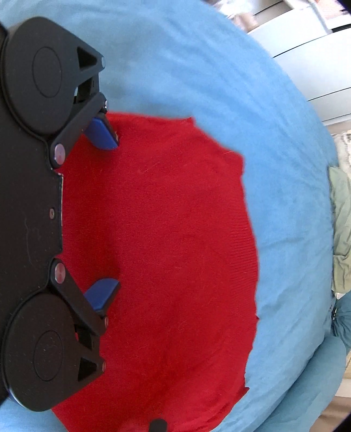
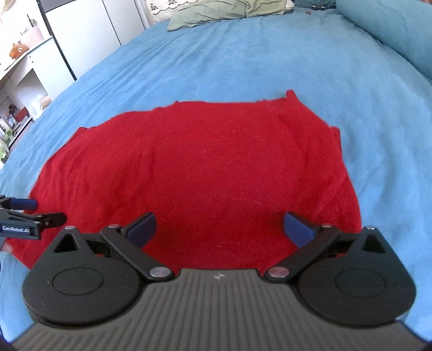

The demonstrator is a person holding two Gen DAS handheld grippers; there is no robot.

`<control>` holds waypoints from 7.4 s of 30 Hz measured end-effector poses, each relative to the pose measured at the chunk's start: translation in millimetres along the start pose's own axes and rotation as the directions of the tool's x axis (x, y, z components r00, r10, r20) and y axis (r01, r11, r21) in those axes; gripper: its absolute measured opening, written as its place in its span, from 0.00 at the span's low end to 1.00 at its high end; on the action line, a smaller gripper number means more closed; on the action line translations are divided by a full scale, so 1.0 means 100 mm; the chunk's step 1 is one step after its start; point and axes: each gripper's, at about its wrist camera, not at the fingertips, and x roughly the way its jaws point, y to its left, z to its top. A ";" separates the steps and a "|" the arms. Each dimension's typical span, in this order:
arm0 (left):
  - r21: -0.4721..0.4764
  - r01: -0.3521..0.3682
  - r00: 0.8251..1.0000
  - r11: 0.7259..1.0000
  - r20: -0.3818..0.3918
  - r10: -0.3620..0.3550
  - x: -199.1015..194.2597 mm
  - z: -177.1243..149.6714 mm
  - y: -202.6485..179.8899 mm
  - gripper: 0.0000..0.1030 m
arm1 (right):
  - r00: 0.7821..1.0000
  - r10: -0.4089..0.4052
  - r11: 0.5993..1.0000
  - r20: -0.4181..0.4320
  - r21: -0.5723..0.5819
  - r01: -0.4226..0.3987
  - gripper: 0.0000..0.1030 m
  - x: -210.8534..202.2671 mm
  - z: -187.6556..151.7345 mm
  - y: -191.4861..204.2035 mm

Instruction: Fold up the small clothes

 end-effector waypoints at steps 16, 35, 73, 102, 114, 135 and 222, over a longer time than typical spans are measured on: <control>0.112 0.120 0.992 0.986 0.027 -0.124 -0.47 0.11 -1.10 1.00 | 0.996 -0.089 0.969 -0.023 0.227 0.092 1.00 -0.87 -0.64 -0.58; 0.097 0.160 0.987 0.982 -0.045 -0.156 0.13 0.14 -1.26 1.00 | 0.987 0.143 0.961 -0.077 0.248 -0.120 0.30 -0.10 -0.01 -1.12; -0.082 0.286 0.958 0.955 -0.006 -0.287 -0.83 -0.39 0.92 0.97 | 0.995 0.086 0.975 0.054 -0.211 -0.073 1.00 -0.52 0.25 1.87; 0.029 0.142 0.971 0.989 -0.196 -0.134 -0.58 -0.71 1.32 0.35 | 0.992 0.082 0.994 -0.092 -0.061 -0.088 1.00 -0.40 -0.29 1.10; -0.080 0.154 0.988 0.985 0.006 -0.154 -0.52 -0.25 0.84 0.80 | 0.987 0.003 0.989 -0.161 -0.148 -0.027 1.00 0.17 -0.39 1.42; -0.171 0.293 0.956 0.941 0.080 -0.283 -0.56 0.10 1.30 0.99 | 0.952 0.187 0.982 -0.242 0.018 -0.188 1.00 -0.01 0.31 0.98; -0.009 -0.046 0.924 0.999 0.379 0.046 -2.84 -1.50 -0.36 1.00 | 0.949 -0.173 0.983 0.263 -0.014 0.183 1.00 -2.94 -1.38 0.50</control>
